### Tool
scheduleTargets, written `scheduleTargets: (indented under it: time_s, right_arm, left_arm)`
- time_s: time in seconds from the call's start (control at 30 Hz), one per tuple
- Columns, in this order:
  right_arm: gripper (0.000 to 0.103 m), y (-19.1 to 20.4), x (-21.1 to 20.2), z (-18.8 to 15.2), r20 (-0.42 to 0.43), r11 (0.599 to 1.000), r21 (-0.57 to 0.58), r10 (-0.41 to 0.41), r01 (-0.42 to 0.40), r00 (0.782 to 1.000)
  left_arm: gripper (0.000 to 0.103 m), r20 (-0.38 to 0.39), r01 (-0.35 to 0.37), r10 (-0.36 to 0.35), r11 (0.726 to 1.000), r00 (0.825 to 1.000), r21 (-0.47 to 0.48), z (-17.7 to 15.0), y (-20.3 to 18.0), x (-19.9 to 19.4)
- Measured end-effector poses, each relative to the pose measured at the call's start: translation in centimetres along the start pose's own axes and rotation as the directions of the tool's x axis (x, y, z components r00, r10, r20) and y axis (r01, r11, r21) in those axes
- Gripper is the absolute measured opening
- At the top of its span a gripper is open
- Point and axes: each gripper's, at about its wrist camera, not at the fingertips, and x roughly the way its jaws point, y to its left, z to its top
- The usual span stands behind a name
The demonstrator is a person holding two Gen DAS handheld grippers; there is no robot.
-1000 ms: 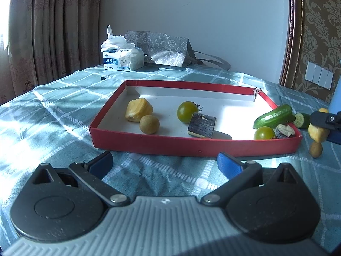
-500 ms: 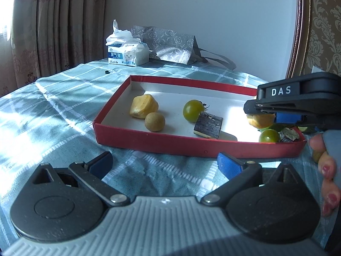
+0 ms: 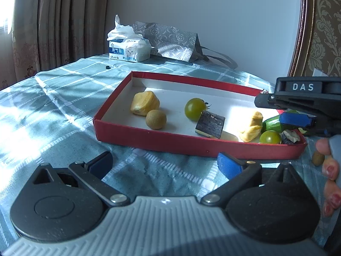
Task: Organize fruits
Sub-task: 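Move the left gripper toward the small brown fruit while the right heads to the cucumber chunk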
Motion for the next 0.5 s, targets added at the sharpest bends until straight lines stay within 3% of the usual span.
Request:
scheduleTargets:
  time_s: [0.17,0.3,0.37,0.43,0.5]
  right_arm:
    - [0.058,-3.2,-3.5,-0.7,0.041,0.998,0.069,-0.008,0.005,0.999]
    - [0.061,-4.9,-6.4,-1.4,0.095,0.996,0.048,-0.085,0.080,0.992]
    - [0.063,-5.6,-7.8,-1.7,0.144,0.985,0.020,-0.174,0.173,0.974]
    - [0.067,-6.8,-8.7,-2.0,0.193,0.958,0.012,-0.284,0.287,0.939]
    - [0.067,-8.3,-8.9,-1.9,0.179,0.920,0.031,-0.390,0.391,0.903]
  left_arm:
    - [0.103,0.013,0.001,-0.001,1.000,1.000,0.026,-0.2,-0.4,-0.2]
    - [0.103,0.019,-0.002,0.002,0.999,1.000,0.039,-0.3,-0.7,-0.4]
    - [0.103,0.021,0.006,-0.007,0.999,1.000,0.045,-0.3,-0.7,-0.4]
    - [0.103,0.024,0.022,-0.023,0.999,0.999,0.048,-0.4,-0.7,-0.5]
    - [0.103,0.026,0.025,-0.026,0.999,0.999,0.046,-0.4,-0.7,-0.6]
